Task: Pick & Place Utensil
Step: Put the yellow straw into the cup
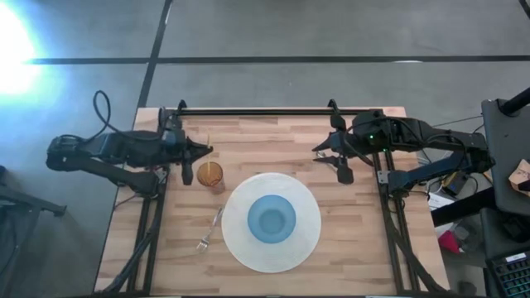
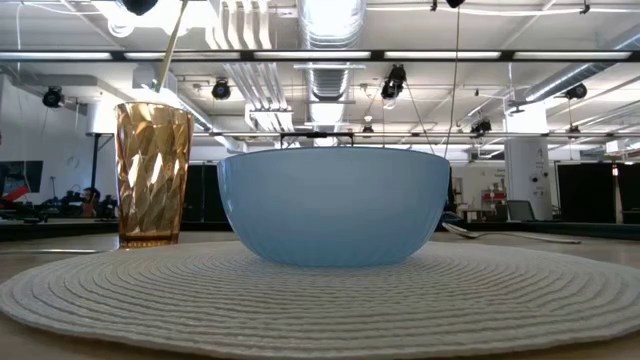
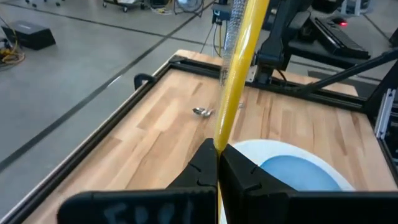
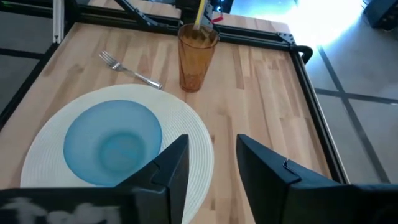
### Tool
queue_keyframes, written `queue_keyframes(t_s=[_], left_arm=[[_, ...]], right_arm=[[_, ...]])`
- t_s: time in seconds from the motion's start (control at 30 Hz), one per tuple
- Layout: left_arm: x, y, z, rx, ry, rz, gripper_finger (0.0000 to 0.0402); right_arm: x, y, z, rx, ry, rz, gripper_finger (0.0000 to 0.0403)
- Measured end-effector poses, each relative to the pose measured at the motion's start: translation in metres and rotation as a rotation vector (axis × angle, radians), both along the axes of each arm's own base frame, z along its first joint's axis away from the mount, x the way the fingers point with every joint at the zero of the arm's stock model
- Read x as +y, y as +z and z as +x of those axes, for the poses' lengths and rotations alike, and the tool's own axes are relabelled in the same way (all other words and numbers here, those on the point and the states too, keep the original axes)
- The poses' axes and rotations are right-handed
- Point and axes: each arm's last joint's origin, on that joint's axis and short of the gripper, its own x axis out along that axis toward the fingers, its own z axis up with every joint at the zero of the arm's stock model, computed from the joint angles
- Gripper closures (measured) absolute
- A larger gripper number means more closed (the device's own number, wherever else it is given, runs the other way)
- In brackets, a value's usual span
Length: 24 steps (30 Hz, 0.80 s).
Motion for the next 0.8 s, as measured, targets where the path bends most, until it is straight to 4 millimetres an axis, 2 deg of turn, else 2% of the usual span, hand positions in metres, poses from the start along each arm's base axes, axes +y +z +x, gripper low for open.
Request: queue_keyframes(t_s=[0.3, 0.6, 0.8], left_arm=[[-0.002, -0.035, 0.011, -0.001, 0.001, -0.006, 0.0401], [-0.003, -0.061, 0.006, -0.042, -0.003, -0.031, 0.0401], [-0.006, -0.085, 0.005, -0.053, -0.02, -0.036, 0.0401]], right_arm=[[0.0, 0.0, 0.0, 0.0, -0.002, 0.004, 0.0282], [0.0, 0.0, 0.0, 0.0, -0.002, 0.004, 0.0273], [0.0, 0.0, 0.0, 0.0, -0.002, 0.004, 0.0282]])
